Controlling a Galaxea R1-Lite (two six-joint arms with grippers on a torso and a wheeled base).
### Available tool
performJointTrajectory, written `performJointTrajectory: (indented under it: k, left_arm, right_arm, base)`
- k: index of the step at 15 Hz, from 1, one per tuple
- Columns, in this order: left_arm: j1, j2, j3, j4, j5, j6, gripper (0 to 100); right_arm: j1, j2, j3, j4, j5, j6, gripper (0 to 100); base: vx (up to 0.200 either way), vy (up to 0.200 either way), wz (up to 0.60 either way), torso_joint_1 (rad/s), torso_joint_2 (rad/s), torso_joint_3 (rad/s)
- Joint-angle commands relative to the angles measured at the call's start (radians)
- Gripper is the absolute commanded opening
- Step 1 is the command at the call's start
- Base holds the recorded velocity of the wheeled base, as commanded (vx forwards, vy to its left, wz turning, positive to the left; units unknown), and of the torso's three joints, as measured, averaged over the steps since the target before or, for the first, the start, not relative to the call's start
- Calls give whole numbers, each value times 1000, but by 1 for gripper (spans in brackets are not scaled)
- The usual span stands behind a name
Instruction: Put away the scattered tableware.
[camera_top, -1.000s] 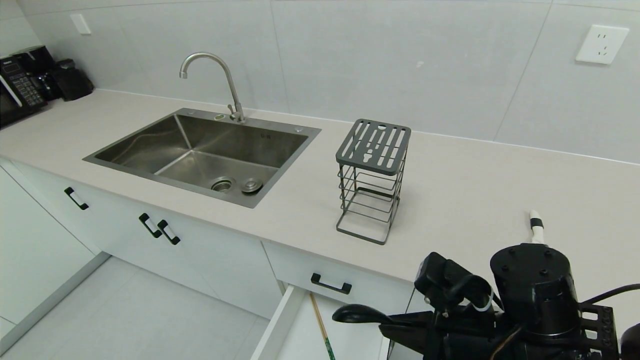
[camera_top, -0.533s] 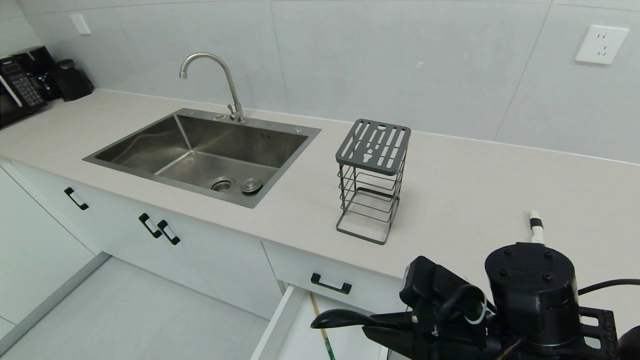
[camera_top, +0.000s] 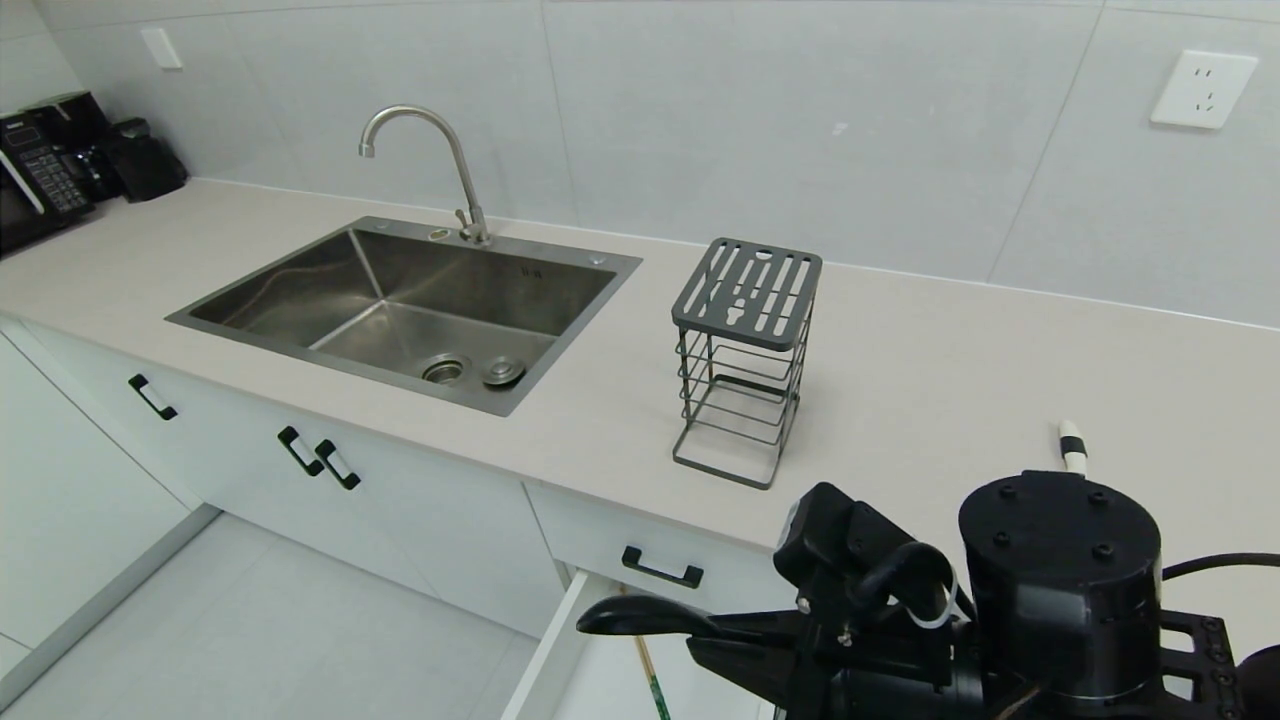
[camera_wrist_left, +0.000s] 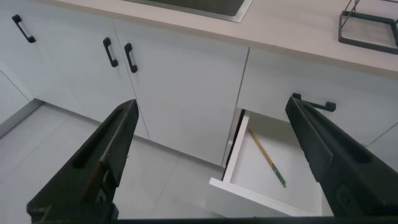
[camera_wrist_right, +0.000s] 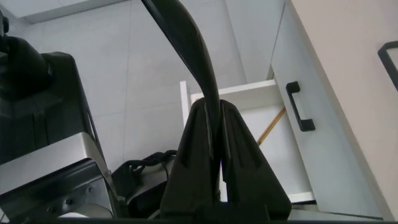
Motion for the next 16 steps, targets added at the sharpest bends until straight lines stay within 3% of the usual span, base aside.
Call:
performJointTrajectory:
  k: [1,16]
  left_arm:
    - [0,0,0,0,1,0,100]
    - [0,0,0,0,0,0,100]
  right_arm:
    - [5,8,-32,2,0,-2,0]
    - [6,42,-66,2,-1,0,0]
  base:
    - [0,0,0,0,0,0]
    - [0,0,0,-135,265,131]
